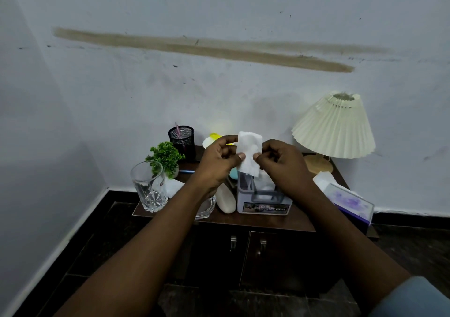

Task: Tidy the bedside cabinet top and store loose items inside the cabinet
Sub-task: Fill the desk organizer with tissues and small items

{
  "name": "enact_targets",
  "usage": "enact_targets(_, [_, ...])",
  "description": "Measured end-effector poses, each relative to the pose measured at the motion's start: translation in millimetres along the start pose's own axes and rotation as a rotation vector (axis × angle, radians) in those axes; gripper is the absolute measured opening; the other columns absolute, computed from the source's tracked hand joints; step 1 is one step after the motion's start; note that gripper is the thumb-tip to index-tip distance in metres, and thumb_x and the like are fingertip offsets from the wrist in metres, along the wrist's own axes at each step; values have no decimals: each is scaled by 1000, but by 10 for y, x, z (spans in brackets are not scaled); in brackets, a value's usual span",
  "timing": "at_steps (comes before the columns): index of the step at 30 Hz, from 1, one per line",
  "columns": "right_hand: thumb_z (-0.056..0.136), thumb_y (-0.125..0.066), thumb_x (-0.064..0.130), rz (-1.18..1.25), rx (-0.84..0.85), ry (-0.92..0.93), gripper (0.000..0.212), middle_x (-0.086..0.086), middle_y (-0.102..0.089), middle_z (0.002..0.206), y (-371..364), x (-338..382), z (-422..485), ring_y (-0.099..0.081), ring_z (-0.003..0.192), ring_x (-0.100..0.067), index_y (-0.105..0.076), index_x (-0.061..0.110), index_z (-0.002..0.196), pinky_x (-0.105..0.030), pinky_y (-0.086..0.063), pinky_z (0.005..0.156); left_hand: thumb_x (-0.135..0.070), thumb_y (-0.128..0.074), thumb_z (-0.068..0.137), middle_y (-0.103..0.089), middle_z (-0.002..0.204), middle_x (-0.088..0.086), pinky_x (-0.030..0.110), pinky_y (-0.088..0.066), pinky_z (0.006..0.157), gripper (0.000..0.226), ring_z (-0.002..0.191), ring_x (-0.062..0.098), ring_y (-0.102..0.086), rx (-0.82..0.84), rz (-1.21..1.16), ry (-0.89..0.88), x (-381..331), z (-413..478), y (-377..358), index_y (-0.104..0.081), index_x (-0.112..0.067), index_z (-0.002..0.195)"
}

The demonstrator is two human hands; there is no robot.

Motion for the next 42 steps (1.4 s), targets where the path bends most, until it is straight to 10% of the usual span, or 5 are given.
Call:
enact_targets(15, [91, -66, 26, -278, 92, -49, 15, 3, -72, 73, -247, -73, -73, -68, 69, -13, -76, 20, 100, -36, -57, 69, 17, -42, 96, -64, 118, 25, 55, -45, 108, 57, 111, 30, -61, 85, 99, 135, 324, 219, -42, -56, -18, 137])
enact_targets(33, [88, -70, 34, -454, 226, -34, 19, -1, -69, 72, -313, -46, -102, -65, 71, -19, -72, 16, 81, -40, -54, 68, 26, -40, 86, -70, 97, 7, 19, -53, 78, 68, 91, 13, -65, 168, 45, 165, 326, 180, -49, -55, -10, 142])
enact_targets(42, [91, -67, 41, -389, 206, -26, 16, 4, -69, 71, -239, 34, -131, -65, 69, -10, -67, 25, 94, -30, -48, 60, 22, -43, 86, -74, 108, 17, 35, -49, 92, 64, 99, 18, -69, 185, 56, 153, 290, 159, 14, -55, -11, 140])
Point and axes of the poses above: each hand's wrist, its own z-axis towards the middle knuckle, its own y-axis out of the back of the hand, x = y × z, the point moved 7 cm from there along z, towards the middle knuckle
